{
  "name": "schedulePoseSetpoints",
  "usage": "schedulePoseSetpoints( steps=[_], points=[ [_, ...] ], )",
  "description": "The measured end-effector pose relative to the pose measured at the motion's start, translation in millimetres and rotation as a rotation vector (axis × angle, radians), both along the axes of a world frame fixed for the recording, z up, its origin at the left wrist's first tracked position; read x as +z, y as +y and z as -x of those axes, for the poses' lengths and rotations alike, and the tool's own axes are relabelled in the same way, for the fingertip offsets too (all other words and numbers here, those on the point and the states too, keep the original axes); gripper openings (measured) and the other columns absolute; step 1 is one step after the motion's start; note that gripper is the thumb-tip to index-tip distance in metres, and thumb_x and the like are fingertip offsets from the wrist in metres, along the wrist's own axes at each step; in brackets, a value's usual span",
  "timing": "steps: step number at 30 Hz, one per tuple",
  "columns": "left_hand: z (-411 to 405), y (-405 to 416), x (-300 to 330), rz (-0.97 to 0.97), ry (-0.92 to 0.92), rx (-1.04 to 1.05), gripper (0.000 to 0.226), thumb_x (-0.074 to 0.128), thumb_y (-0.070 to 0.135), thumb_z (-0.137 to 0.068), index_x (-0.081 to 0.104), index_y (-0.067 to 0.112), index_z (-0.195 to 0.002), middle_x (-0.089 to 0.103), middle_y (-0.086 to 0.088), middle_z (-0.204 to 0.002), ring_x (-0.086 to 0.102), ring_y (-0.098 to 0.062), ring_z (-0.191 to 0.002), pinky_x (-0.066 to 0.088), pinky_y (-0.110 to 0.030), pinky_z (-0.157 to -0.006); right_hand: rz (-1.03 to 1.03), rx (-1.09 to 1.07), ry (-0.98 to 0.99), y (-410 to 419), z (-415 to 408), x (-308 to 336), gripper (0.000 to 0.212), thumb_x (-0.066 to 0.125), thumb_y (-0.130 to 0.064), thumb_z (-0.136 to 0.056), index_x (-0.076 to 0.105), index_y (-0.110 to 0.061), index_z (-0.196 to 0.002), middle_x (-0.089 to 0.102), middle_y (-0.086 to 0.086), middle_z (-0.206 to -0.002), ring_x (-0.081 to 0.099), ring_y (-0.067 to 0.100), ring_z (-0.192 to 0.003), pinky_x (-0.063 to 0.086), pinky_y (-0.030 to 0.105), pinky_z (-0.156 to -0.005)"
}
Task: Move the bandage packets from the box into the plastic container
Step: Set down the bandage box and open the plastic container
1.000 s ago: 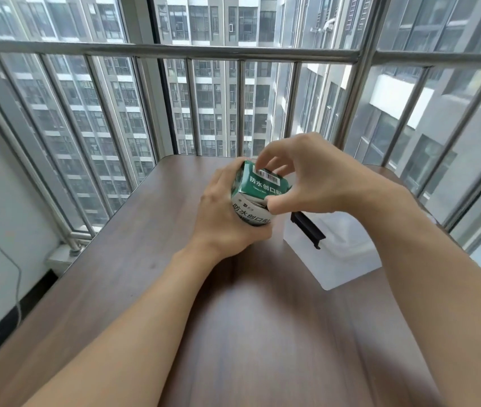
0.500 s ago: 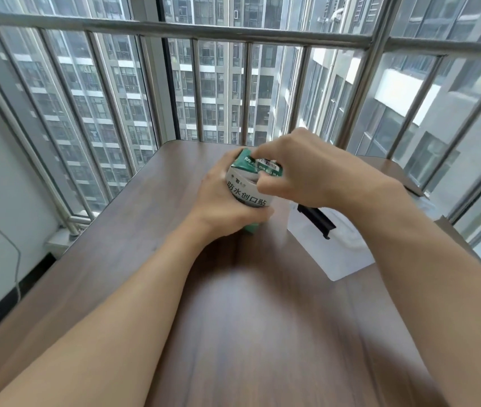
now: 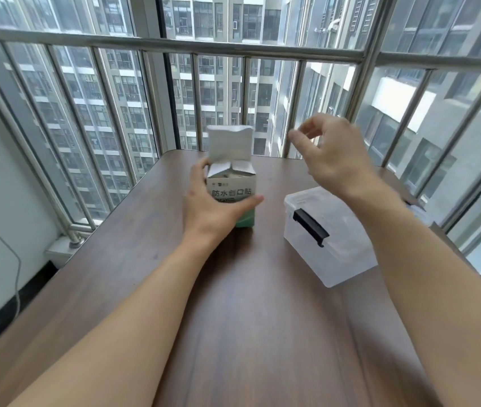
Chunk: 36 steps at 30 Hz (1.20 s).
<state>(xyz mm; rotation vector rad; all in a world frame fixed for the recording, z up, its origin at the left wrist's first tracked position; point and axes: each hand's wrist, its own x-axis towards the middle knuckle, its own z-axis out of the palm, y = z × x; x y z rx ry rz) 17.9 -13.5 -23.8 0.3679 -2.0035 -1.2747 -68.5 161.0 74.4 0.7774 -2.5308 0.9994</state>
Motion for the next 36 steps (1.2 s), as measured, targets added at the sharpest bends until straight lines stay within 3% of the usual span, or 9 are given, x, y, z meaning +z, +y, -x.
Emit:
schedulePoseSetpoints(
  steps=[4, 6, 9, 13, 19, 23, 25, 30, 36],
  points=[
    [-5.9, -1.6, 0.3, -0.094, -0.06, 0.094, 0.108, 0.094, 0.051, -0.058, 0.039, 0.025, -0.147, 0.052, 0.015, -0.13, 0.051, -0.004, -0.121, 0.04, -0.022, -0.106, -0.712, 0.006, -0.411, 52.0, 3.2, 21.9, 0.076, 0.057, -0.078, -0.08, 0.057, -0.027, -0.138, 0.052, -0.003, -0.147, 0.052, 0.022, -0.13, 0.04, 0.046, -0.112],
    [-16.4, 6.8, 12.3, -0.006, 0.171, 0.256, 0.095, 0.08, 0.055, -0.073, 0.039, 0.011, -0.146, 0.045, -0.002, -0.139, 0.045, -0.019, -0.13, 0.037, -0.04, -0.115, -0.831, -0.141, -0.47, 75.6, 11.4, 20.5, 0.08, 0.049, -0.08, -0.084, 0.056, -0.024, -0.14, 0.055, 0.0, -0.143, 0.055, 0.024, -0.126, 0.045, 0.046, -0.108],
    [-32.7, 37.2, 32.8, 0.317, 0.487, 0.234, 0.051, 0.071, 0.036, -0.082, 0.055, -0.001, -0.114, 0.059, -0.008, -0.101, 0.059, -0.028, -0.09, 0.05, -0.045, -0.078, -0.69, -0.307, -0.543, 101.1, 28.7, 14.9, 0.053, 0.055, -0.061, -0.095, 0.069, -0.013, -0.115, 0.071, 0.012, -0.113, 0.07, 0.033, -0.098, 0.058, 0.051, -0.091],
    [-39.6, 87.7, 48.4, 0.269, -0.06, -0.144, 0.046, 0.071, 0.045, -0.082, 0.057, 0.025, -0.121, 0.06, 0.003, -0.083, 0.059, -0.011, -0.076, 0.052, -0.032, -0.075, -0.464, -0.17, -0.69, 110.5, 32.7, 15.4, 0.019, 0.06, -0.018, -0.1, 0.069, -0.006, -0.113, 0.074, 0.018, -0.103, 0.076, 0.037, -0.086, 0.065, 0.047, -0.074],
    [-31.7, 78.1, 37.1, 0.078, -0.232, 0.01, 0.037, 0.073, 0.02, -0.084, 0.061, 0.019, -0.119, 0.06, 0.007, -0.096, 0.06, -0.016, -0.085, 0.045, -0.029, -0.079, -0.258, 0.139, -0.899, 128.3, 34.3, 15.7, 0.049, 0.071, 0.005, -0.089, 0.06, -0.011, -0.135, 0.072, 0.013, -0.117, 0.074, 0.033, -0.102, 0.062, 0.042, -0.087],
    [-31.9, 78.3, 35.2, 0.036, -0.21, 0.008, 0.016, 0.069, 0.016, -0.086, 0.068, 0.023, -0.101, 0.062, 0.022, -0.079, 0.06, 0.01, -0.07, 0.046, -0.014, -0.071, -0.128, 0.223, -1.018, 142.4, 37.1, 7.7, 0.049, 0.054, 0.016, -0.094, 0.061, -0.01, -0.135, 0.075, 0.014, -0.116, 0.075, 0.026, -0.095, 0.064, 0.032, -0.072],
    [-32.0, 77.7, 33.0, 0.034, -0.187, -0.002, 0.016, 0.066, 0.014, -0.088, 0.068, 0.026, -0.099, 0.063, 0.023, -0.078, 0.061, 0.012, -0.07, 0.042, -0.004, -0.067, -0.13, 0.303, -1.078, 146.4, 37.8, 4.8, 0.054, 0.059, 0.014, -0.093, 0.059, -0.016, -0.138, 0.072, 0.009, -0.125, 0.072, 0.028, -0.107, 0.063, 0.039, -0.083],
    [-31.3, 72.8, 30.9, 0.051, -0.174, 0.022, 0.024, 0.062, 0.01, -0.09, 0.077, 0.013, -0.109, 0.074, 0.004, -0.085, 0.065, -0.014, -0.08, 0.047, -0.025, -0.077, -0.182, 0.416, -0.874, 138.1, 37.8, 23.4, 0.073, 0.078, -0.011, -0.081, 0.052, -0.038, -0.144, 0.059, -0.015, -0.143, 0.05, 0.011, -0.138, 0.032, 0.051, -0.119],
    [-31.2, 65.4, 34.6, 0.033, -0.155, 0.004, 0.025, 0.061, 0.009, -0.089, 0.081, 0.018, -0.102, 0.072, 0.013, -0.074, 0.063, 0.005, -0.068, 0.046, -0.01, -0.069, 0.113, 0.649, -1.047, 135.9, 28.4, 16.0, 0.077, 0.069, -0.004, -0.073, 0.052, -0.022, -0.146, 0.056, 0.004, -0.149, 0.057, 0.024, -0.132, 0.056, 0.046, -0.099]
  ],
)
